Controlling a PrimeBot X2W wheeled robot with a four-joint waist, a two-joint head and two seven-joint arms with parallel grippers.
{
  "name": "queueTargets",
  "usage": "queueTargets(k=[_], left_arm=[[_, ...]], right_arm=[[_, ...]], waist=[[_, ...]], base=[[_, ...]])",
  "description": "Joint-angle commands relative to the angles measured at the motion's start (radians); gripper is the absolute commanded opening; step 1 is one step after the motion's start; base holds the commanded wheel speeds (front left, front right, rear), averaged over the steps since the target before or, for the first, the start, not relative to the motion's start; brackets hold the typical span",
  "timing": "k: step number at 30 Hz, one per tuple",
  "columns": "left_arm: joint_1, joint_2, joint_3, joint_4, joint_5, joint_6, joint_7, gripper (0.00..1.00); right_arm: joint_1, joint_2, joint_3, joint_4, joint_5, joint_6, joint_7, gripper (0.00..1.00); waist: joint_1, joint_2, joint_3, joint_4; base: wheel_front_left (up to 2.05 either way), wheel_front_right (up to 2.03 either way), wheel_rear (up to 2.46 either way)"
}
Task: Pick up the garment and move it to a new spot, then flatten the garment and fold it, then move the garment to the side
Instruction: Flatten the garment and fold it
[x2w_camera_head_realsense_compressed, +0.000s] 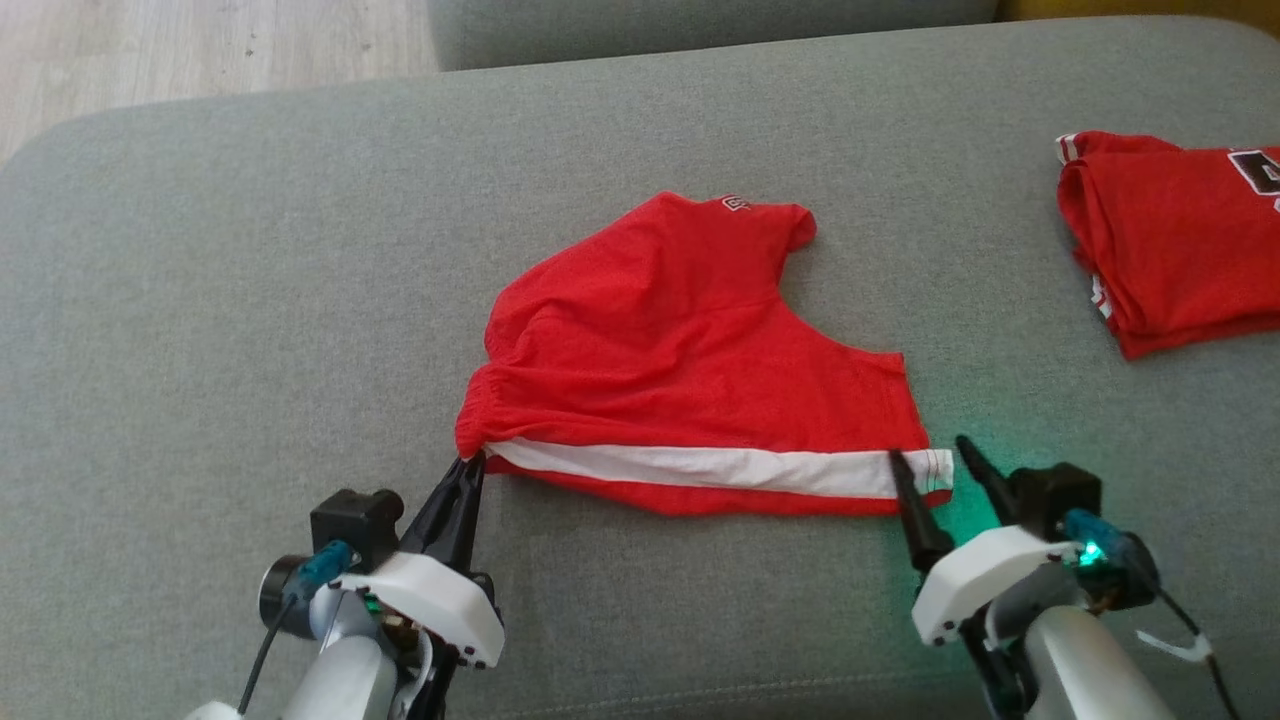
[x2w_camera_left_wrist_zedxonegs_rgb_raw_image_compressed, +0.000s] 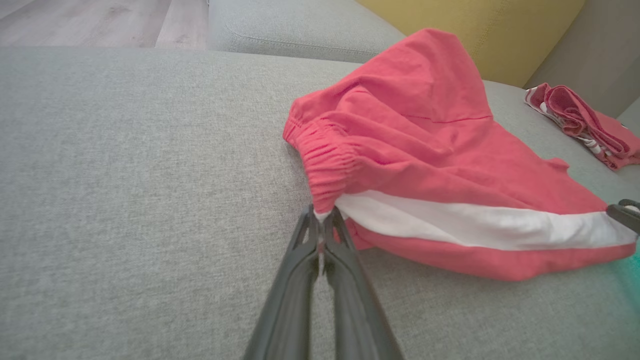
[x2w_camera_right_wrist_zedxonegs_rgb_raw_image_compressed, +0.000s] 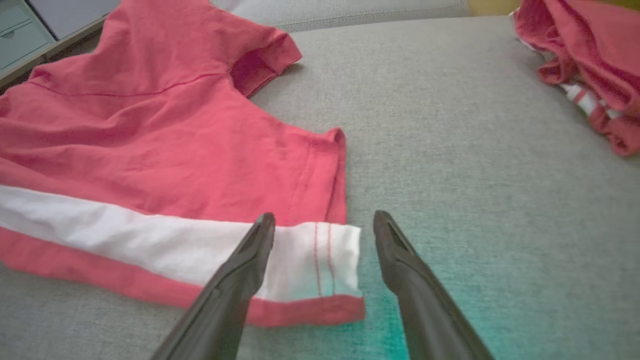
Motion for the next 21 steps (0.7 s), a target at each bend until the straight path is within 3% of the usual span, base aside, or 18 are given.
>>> queueTargets(k=[1, 5, 12, 21], left_arm=[[-0.024, 0.005, 0.031, -0.026, -0.007, -0.004, -0.012, 0.0], [-0.026, 0.005, 0.026, -0.025, -0.008, -0.004, -0.012, 0.0], [-0.031, 0.005, 0.025, -0.025, -0.007, -0.003, -0.012, 0.0], [-0.031, 0.005, 0.032, -0.028, -0.003, -0.003, -0.012, 0.0]], right_arm=[[-0.009, 0.004, 0.001, -0.037, -0.016, 0.007, -0.011, 1.0], [-0.005, 0.004, -0.021, -0.037, -0.047, 0.007, 0.01, 1.0], [0.028, 0.004, 0.047, -0.06, -0.026, 0.007, 0.052, 1.0], [0.101, 0.0, 0.073, -0.171, -0.031, 0.007, 0.075, 1.0]], waist=[[0.0, 0.0, 0.0, 0.0], [0.0, 0.0, 0.003, 0.003], [0.0, 0.0, 0.006, 0.007], [0.0, 0.0, 0.005, 0.002]], base=[[0.0, 0.0, 0.0], [0.0, 0.0, 0.0], [0.0, 0.0, 0.0], [0.0, 0.0, 0.0]])
